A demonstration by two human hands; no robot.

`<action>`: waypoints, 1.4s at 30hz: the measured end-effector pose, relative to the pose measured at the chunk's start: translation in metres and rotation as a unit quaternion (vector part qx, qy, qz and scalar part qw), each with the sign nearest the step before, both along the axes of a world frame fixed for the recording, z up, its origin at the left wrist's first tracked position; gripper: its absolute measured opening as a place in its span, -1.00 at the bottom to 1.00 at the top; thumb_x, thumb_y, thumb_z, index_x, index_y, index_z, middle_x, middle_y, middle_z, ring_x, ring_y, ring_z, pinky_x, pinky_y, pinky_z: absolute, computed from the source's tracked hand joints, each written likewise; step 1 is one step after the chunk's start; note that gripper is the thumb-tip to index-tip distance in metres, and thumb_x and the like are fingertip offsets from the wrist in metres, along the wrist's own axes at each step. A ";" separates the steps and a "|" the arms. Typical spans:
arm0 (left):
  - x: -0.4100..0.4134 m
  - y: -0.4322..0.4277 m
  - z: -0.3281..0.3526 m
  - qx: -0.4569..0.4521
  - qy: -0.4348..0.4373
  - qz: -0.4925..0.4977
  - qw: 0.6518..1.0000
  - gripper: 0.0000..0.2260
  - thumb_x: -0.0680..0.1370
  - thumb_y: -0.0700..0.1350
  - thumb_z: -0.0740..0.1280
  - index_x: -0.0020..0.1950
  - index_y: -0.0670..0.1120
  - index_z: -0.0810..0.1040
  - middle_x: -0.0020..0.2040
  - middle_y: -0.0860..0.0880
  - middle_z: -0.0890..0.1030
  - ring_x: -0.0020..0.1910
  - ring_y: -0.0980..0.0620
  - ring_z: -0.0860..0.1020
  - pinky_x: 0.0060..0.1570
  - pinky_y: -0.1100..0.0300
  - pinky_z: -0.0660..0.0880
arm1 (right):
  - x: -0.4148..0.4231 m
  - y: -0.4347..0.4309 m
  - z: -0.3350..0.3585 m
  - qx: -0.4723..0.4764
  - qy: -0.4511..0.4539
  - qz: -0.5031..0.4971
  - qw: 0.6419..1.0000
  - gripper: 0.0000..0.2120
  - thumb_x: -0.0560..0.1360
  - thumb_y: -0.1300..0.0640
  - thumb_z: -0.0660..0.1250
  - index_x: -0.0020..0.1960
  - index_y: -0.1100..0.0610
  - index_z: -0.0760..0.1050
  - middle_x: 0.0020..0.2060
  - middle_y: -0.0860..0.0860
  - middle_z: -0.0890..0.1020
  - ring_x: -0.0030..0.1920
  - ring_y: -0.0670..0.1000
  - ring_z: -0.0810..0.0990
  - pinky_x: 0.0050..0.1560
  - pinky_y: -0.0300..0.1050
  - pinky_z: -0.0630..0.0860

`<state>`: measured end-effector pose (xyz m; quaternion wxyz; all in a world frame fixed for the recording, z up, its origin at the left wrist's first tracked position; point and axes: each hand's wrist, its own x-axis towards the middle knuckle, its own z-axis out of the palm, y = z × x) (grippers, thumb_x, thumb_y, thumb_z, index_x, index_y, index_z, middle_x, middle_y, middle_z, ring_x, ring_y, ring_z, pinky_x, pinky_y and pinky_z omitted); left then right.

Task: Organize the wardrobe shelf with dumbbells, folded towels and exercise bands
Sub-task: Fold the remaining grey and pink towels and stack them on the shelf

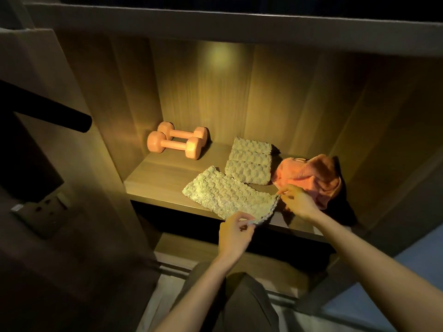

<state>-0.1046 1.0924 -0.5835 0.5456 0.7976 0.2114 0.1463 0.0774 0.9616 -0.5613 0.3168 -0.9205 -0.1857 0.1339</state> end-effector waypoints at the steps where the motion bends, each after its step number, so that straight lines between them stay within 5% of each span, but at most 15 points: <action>1: 0.001 0.002 0.000 -0.014 0.005 0.018 1.000 -0.94 0.51 -0.11 0.39 -0.03 0.00 0.59 -0.09 0.08 0.67 -0.23 0.24 0.61 -0.32 0.43 0.48 | 0.002 0.002 -0.001 0.001 0.010 -0.006 1.000 -0.90 0.60 0.13 0.22 0.07 0.03 0.49 0.02 0.07 0.61 -0.25 0.02 0.58 -0.18 -0.12 0.49; 4: 0.001 0.015 0.000 -0.019 0.008 0.061 0.998 -0.87 0.50 -0.04 0.40 0.00 -0.04 0.58 -0.12 -0.01 0.69 -0.27 0.17 0.60 -0.29 0.35 0.50 | 0.006 0.016 -0.002 0.062 0.020 -0.026 0.998 -0.81 0.57 0.13 0.28 0.16 0.15 0.53 0.10 0.09 0.60 0.02 0.09 0.59 0.02 -0.11 0.47; 8: 0.000 0.036 -0.003 -0.016 0.015 0.093 0.995 -0.88 0.52 -0.02 0.37 -0.05 -0.05 0.53 -0.11 -0.08 0.68 -0.19 0.06 0.64 -0.10 0.13 0.58 | 0.004 0.043 0.001 0.151 0.042 0.009 0.988 -0.88 0.56 0.26 0.28 0.08 0.20 0.52 0.05 0.10 0.60 0.11 0.05 0.54 0.09 -0.15 0.44; 17: -0.002 0.048 -0.006 0.140 0.061 0.105 0.983 -0.87 0.54 0.04 0.32 -0.05 -0.01 0.49 -0.23 0.15 0.58 -0.26 0.18 0.54 -0.37 0.28 0.39 | -0.007 0.062 -0.007 0.004 -0.038 0.054 0.998 -0.93 0.59 0.09 0.23 -0.02 0.04 0.49 -0.14 0.01 0.62 -0.11 0.06 0.59 -0.06 0.02 0.54; 22: -0.003 0.046 -0.008 0.237 0.053 0.114 0.963 -0.85 0.55 -0.01 0.31 0.06 0.01 0.42 -0.11 0.13 0.50 -0.10 0.13 0.47 -0.31 0.27 0.36 | -0.020 0.062 -0.007 0.007 -0.152 0.088 0.984 -0.94 0.54 0.24 0.29 -0.10 0.12 0.44 -0.26 -0.01 0.51 -0.23 0.09 0.48 -0.29 -0.25 0.39; 25: 0.004 0.042 -0.006 0.334 -0.013 0.047 0.941 -0.79 0.53 -0.20 0.32 0.16 -0.06 0.48 0.06 0.05 0.48 0.03 0.05 0.43 -0.16 0.26 0.38 | -0.024 0.061 -0.009 -0.008 -0.256 0.081 0.963 -0.84 0.45 0.32 0.35 -0.16 0.10 0.42 -0.13 -0.01 0.48 -0.09 0.05 0.44 -0.17 -0.05 0.43; 28: 0.010 0.040 -0.010 0.434 -0.033 -0.086 0.896 -0.65 0.52 -0.29 0.31 0.28 -0.06 0.49 0.14 0.02 0.54 0.09 -0.03 0.44 0.02 0.14 0.38 | -0.020 0.059 -0.013 -0.006 -0.220 0.123 0.968 -0.82 0.48 0.36 0.28 -0.12 0.10 0.54 -0.06 -0.04 0.52 0.01 0.00 0.49 -0.01 -0.02 0.48; 32: 0.005 0.039 -0.016 0.394 -0.031 -0.076 0.915 -0.67 0.56 -0.17 0.26 0.33 -0.11 0.48 0.15 0.00 0.55 0.10 -0.01 0.49 0.10 0.14 0.42 | -0.018 0.047 -0.020 -0.060 -0.180 0.207 0.960 -0.66 0.55 0.31 0.17 0.15 0.04 0.61 0.19 -0.09 0.57 0.23 -0.07 0.47 0.24 -0.09 0.43; 36: -0.001 0.035 -0.022 0.432 -0.026 -0.080 0.898 -0.60 0.49 0.03 0.31 0.28 -0.13 0.52 0.19 -0.02 0.55 0.14 0.00 0.51 0.18 0.12 0.45 | -0.019 0.030 -0.020 -0.123 -0.204 0.259 0.936 -0.47 0.45 0.23 0.22 0.40 -0.04 0.42 0.40 -0.14 0.42 0.43 -0.13 0.30 0.46 -0.22 0.14; 38: -0.001 0.038 -0.025 0.439 -0.027 -0.079 0.894 -0.59 0.48 -0.07 0.38 0.31 -0.14 0.50 0.23 -0.04 0.54 0.19 -0.03 0.51 0.22 0.10 0.45 | -0.022 0.027 -0.019 -0.124 -0.221 0.276 0.927 -0.46 0.47 0.11 0.26 0.45 -0.04 0.35 0.43 -0.12 0.37 0.47 -0.13 0.22 0.44 -0.25 0.02; 42: -0.004 0.054 -0.020 0.436 -0.054 -0.055 0.897 -0.69 0.42 -0.31 0.44 0.16 -0.19 0.61 0.05 -0.07 0.64 0.00 -0.10 0.59 0.03 0.08 0.53 | -0.032 0.026 -0.016 -0.125 -0.226 0.290 0.922 -0.48 0.50 -0.12 0.27 0.43 -0.13 0.27 0.39 -0.08 0.40 0.45 -0.06 0.24 0.37 -0.02 0.33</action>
